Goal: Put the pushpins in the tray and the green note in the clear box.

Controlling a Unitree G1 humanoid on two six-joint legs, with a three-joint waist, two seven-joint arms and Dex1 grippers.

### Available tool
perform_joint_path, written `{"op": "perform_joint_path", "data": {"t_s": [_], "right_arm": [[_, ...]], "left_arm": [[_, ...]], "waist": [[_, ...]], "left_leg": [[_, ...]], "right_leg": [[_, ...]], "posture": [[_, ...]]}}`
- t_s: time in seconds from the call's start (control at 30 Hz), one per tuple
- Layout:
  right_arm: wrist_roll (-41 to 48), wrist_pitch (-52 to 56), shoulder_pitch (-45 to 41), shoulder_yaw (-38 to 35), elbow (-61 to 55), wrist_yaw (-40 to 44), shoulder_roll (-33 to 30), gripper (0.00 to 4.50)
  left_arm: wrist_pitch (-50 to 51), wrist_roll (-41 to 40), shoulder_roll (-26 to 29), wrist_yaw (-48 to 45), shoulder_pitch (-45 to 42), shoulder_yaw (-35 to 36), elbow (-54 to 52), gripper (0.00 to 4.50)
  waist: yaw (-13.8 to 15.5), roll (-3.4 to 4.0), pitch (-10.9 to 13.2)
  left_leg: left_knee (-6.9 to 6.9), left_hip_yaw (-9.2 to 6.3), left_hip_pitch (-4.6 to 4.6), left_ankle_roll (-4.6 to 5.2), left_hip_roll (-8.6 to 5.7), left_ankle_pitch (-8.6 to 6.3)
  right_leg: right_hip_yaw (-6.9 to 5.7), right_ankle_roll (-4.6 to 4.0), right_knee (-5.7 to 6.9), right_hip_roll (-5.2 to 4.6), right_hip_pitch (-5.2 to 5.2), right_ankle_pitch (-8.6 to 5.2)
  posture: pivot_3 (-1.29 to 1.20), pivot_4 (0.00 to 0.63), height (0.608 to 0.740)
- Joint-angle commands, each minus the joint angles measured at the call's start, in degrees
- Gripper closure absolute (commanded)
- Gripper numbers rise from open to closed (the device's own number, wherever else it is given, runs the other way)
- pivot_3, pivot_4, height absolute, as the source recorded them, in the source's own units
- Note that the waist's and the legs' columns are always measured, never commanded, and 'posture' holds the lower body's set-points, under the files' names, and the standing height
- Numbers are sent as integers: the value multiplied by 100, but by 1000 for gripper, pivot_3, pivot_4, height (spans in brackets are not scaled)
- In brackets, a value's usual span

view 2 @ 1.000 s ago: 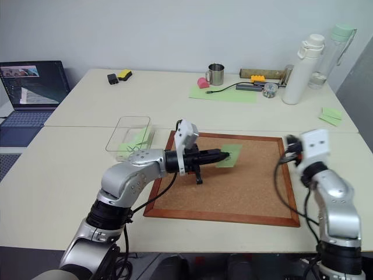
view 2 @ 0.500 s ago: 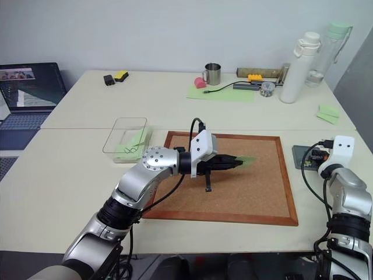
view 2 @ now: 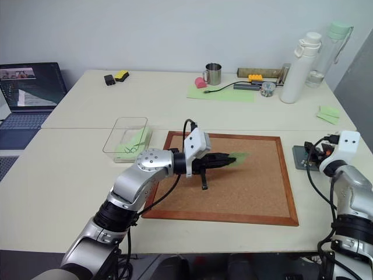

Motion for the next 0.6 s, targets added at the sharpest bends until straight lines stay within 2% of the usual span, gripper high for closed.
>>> {"op": "perform_joint_path", "data": {"t_s": [0.03, 0.13, 0.27, 0.5, 0.6], "right_arm": [[923, 572, 563, -132, -1834, 736, -363, 1375], [1223, 826, 1129, 152, -2930, 1117, -635, 1375], [1898, 1300, 1452, 590, -4270, 1288, -766, 1375], [2552, 1779, 663, 1428, -4931, 764, -418, 1375], [2457, 1787, 468, 1706, -4886, 642, -333, 1375]], "left_arm": [[404, -187, 160, 448, -183, 741, -253, 4500], [689, -202, 326, 941, -303, 1338, -148, 4500], [574, 317, 895, 1749, -535, 2047, 628, 4500], [336, 1002, 1520, 2644, -621, 2381, 1586, 4500], [460, 1154, 1606, 2716, -417, 2275, 1622, 4500]], "waist": [[4, 2, 1], [-17, 0, 2], [-37, -2, 3], [7, -31, 16], [64, -36, 15]], "left_leg": [[1, -1, 0, 0, 0, 0], [1, -10, -5, 0, 2, 0], [1, -12, -4, 0, 0, 0], [5, -21, -8, 1, 4, 0], [14, -37, -30, 1, 9, 0]], "right_leg": [[-1, 0, 0, -1, 0, 0], [-8, 1, 0, 2, -1, 0], [-11, 2, 2, 5, -1, -1], [-22, 2, 1, -7, -2, -1], [-40, 2, 1, -12, -12, -1]], "posture": [[0, 150, 740], [0, 150, 740], [0, 150, 740], [0, 150, 740], [0, 150, 740]]}}
